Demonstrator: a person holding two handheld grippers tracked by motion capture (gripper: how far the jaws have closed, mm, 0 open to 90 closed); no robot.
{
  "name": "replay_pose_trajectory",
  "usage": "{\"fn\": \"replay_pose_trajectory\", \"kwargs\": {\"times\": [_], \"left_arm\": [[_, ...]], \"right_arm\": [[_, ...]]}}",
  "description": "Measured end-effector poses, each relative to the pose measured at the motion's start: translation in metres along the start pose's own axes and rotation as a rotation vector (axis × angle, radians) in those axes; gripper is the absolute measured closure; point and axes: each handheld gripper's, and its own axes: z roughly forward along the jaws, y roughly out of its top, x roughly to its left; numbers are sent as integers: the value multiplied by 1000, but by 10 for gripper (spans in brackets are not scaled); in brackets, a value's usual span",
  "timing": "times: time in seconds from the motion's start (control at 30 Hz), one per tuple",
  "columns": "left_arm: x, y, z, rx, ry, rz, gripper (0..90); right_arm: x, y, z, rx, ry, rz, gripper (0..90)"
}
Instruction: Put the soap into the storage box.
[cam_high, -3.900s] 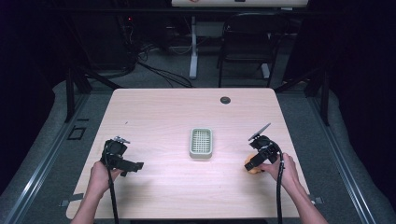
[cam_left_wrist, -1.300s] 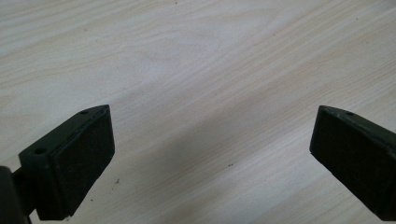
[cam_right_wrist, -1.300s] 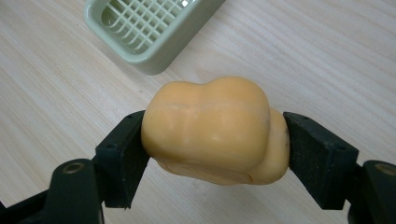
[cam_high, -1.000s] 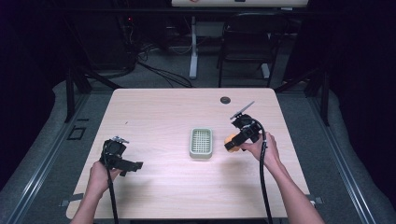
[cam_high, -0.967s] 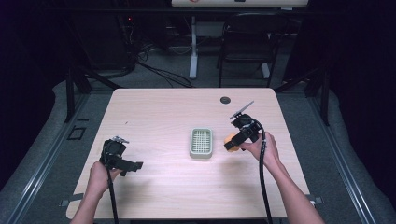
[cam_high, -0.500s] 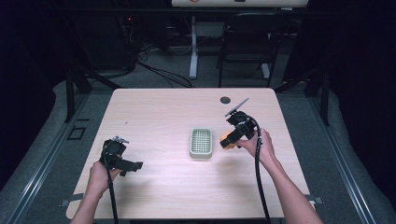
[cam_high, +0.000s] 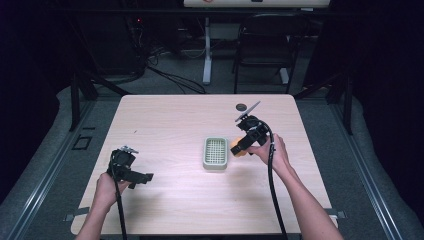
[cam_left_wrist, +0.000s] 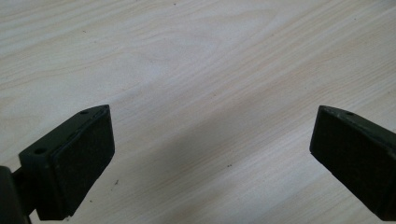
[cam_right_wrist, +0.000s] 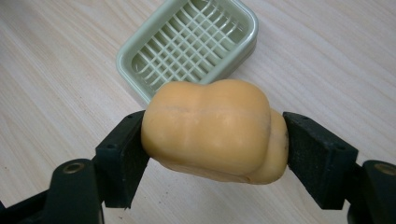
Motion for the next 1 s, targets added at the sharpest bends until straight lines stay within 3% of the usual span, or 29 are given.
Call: {"fn": "replay_pose_trajectory", "kwargs": {"times": [0.43, 0.57, 0.6, 1.0], "left_arm": [[0, 0, 0, -1, 1, -3, 0], [0, 0, 0, -3, 1, -2, 0], [0, 0, 0, -3, 1, -2, 0], [0, 0, 0, -3, 0, -2, 0]], "right_arm": [[14, 22, 15, -5, 13, -27, 258], [15, 27, 15, 16, 14, -46, 258], [17, 28, 18, -5, 15, -31, 258], [19, 37, 24, 9, 17, -38, 258]]}}
